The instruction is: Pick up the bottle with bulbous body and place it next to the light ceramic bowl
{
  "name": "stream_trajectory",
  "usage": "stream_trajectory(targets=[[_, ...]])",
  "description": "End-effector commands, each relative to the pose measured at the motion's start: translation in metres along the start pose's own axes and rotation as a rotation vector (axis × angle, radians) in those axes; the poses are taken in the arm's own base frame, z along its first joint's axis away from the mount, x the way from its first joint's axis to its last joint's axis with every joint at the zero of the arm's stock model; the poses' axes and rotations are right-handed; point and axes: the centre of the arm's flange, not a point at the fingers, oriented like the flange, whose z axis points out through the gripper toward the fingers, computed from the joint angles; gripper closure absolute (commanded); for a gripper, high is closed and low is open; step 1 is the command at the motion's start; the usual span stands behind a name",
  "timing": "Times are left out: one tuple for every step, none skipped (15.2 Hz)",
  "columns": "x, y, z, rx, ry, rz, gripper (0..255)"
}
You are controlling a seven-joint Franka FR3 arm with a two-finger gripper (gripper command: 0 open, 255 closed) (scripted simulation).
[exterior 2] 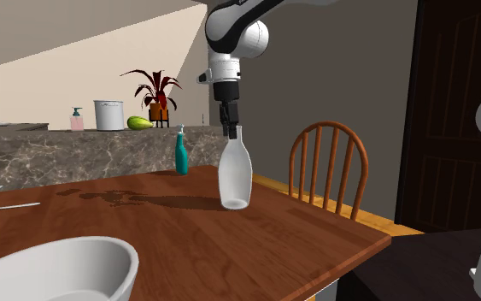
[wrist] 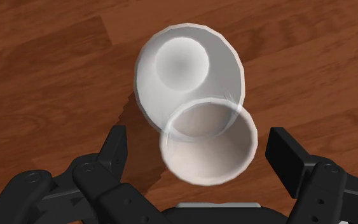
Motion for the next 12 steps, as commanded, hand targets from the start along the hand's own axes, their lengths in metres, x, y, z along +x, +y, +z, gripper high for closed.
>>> stream_trajectory(targets=[[0.0000, 0.0000, 0.0000, 0.000, 0.000, 0.000, 0], [0.0000, 0.0000, 0.0000, 0.000, 0.000, 0.000, 0], [0.0000, 0.0000, 0.0000, 0.000, 0.000, 0.000, 255], [0.0000, 0.0000, 0.0000, 0.000, 0.000, 0.000, 255], [0.0000, 0.0000, 0.0000, 0.000, 0.000, 0.000, 255], [0.0000, 0.0000, 0.0000, 0.000, 0.000, 0.000, 255], [0.0000, 0.0000, -0.0001, 0.000, 0.000, 0.000, 255], [0.0000, 0.0000, -0.0001, 0.000, 0.000, 0.000, 255], [0.0000, 0.0000, -0.0001, 0.000, 0.000, 0.000, 255], [-0.0001, 0.0000, 0.0000, 0.000, 0.000, 0.000, 255], [0.0000, 0.0000, 0.0000, 0.000, 0.000, 0.000, 255], [0.0000, 0.0000, 0.0001, 0.000, 0.000, 0.000, 255]])
